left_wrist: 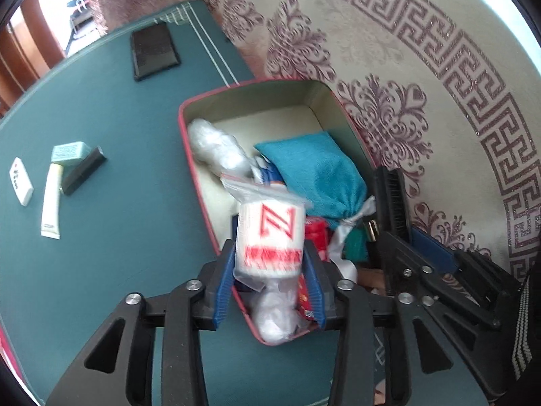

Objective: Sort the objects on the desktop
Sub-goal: 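Carry the bandage roll and black comb into the red tin and release them, then move both open tools back over the table toward the remaining items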

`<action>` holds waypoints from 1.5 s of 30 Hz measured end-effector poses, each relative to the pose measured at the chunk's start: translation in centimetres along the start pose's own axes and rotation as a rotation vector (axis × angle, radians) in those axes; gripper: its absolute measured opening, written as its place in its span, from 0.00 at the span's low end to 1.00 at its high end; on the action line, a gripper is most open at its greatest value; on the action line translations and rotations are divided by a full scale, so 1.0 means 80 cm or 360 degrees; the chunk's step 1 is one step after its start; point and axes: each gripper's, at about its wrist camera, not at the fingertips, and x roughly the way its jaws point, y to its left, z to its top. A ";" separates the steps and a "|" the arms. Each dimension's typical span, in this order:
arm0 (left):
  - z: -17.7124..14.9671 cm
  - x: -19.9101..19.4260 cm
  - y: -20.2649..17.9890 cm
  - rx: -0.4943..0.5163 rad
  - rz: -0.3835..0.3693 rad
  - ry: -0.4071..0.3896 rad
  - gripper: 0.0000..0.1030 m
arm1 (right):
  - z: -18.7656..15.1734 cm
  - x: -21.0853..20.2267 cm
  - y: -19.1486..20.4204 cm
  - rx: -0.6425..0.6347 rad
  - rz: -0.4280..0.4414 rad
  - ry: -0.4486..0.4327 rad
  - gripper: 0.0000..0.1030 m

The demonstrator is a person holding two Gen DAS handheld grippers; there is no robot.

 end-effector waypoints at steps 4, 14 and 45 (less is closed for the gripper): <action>-0.003 0.006 0.009 -0.0054 0.0005 0.0043 0.57 | 0.000 0.007 -0.005 0.0044 -0.0016 0.0023 0.34; -0.015 0.001 0.060 -0.0243 0.0051 0.0070 0.62 | 0.003 0.010 0.013 0.0059 -0.0001 0.0002 0.70; -0.099 -0.037 0.283 -0.0779 0.0182 0.0078 0.62 | -0.005 0.034 0.188 -0.0237 0.0113 0.0022 0.76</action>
